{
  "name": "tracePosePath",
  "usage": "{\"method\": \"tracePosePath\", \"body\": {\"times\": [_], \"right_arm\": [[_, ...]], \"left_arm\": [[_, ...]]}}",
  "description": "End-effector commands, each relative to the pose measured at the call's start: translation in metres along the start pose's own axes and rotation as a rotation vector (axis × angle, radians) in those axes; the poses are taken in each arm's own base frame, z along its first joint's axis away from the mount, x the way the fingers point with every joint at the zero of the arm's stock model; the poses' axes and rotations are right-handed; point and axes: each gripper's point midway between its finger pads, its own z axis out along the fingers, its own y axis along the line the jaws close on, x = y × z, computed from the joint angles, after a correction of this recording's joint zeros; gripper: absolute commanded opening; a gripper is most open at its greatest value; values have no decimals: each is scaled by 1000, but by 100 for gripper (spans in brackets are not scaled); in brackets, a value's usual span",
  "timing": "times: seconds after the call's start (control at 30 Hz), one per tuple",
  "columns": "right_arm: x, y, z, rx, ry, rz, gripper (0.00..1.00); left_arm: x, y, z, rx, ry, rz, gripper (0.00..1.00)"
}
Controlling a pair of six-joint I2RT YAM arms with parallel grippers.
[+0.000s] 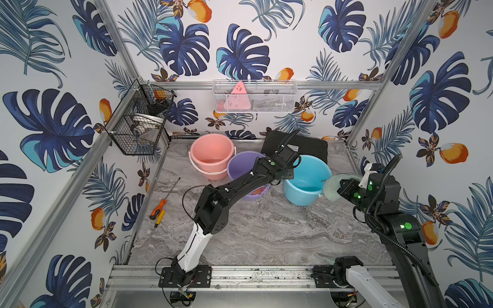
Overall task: Wipe the inside of the bucket with a cloth
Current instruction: Place the bucket at the center of the board, then pick up the bucket from the center of the board.
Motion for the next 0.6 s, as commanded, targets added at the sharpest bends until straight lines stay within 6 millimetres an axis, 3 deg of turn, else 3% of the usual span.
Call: {"method": "tracePosePath", "body": {"times": [0.0,0.23,0.3,0.4,0.43,0.57], "right_arm": [[-5,11,6,-43,-7,-4,0],[-5,17,17,-55,20,-26,0],[-5,23,20,-76,30,-41,0],[0,32,29,-100,87,-69,0],[-9,40,25,-117,79,-77,0],[-18,63,27,-175,75,-94,0]], "left_arm": [[-13,-5,-20,31,-36,9,71],[-34,-19,-73,130,-86,-7,86],[-42,-13,-93,112,-117,-17,99],[-54,13,-119,38,-168,-30,99],[-58,27,-127,4,-188,-36,99],[-65,83,-136,-49,-179,-131,99]]}}
